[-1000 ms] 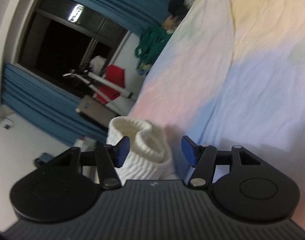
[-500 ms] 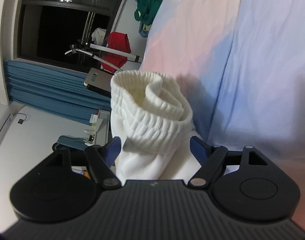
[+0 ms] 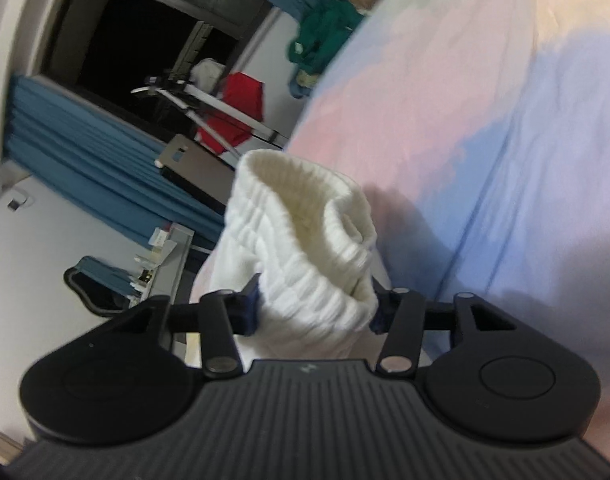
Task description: Fold clothes
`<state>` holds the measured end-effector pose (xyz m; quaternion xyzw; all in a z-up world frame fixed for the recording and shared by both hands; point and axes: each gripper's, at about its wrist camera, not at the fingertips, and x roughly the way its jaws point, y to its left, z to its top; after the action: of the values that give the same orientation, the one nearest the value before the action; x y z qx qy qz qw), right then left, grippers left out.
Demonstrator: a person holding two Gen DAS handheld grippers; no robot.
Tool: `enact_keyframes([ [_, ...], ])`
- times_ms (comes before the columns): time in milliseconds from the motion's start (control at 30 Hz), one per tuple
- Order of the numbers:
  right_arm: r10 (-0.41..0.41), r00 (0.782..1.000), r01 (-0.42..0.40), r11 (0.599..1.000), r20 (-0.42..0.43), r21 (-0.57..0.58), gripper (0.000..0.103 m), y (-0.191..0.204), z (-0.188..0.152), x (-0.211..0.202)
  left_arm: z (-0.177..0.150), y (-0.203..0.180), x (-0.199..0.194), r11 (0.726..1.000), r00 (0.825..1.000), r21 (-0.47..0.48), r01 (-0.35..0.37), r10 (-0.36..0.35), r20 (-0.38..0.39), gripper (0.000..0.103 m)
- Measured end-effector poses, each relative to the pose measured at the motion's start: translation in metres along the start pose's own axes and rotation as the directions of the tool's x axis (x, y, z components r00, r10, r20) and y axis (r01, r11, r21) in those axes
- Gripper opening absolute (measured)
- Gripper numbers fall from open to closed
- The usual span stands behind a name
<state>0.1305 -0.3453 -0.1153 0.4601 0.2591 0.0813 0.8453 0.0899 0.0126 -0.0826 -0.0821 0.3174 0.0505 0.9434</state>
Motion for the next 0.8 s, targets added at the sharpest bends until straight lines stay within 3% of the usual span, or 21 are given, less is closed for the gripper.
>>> enact_keyframes([
  [233, 0.154, 0.984, -0.149, 0.987, 0.09, -0.061, 0.046, 0.02, -0.002, -0.034, -0.005, 0.006, -0.003, 1.0, 1.0, -0.025, 0.005, -0.005, 0.012, 0.085],
  [367, 0.061, 0.995, -0.051, 0.992, 0.084, -0.114, 0.046, 0.017, -0.007, -0.038, -0.009, 0.006, -0.006, 1.0, 1.0, -0.018, 0.001, -0.001, -0.001, 0.085],
  [500, -0.073, 0.997, 0.072, 0.996, 0.007, 0.049, 0.046, -0.024, -0.009, -0.013, -0.012, 0.003, -0.002, 1.0, 1.0, 0.017, -0.001, 0.001, 0.0, 0.086],
  [567, -0.077, 0.997, 0.076, 0.993, 0.0, 0.091, 0.048, -0.032, -0.009, -0.007, -0.013, 0.001, -0.006, 0.999, 1.0, 0.045, -0.01, 0.01, 0.019, 0.086],
  [800, -0.098, 0.995, 0.097, 0.994, 0.01, 0.042, 0.057, -0.017, -0.016, -0.009, -0.017, -0.002, -0.021, 0.993, 0.999, 0.116, -0.014, 0.007, 0.054, 0.081],
])
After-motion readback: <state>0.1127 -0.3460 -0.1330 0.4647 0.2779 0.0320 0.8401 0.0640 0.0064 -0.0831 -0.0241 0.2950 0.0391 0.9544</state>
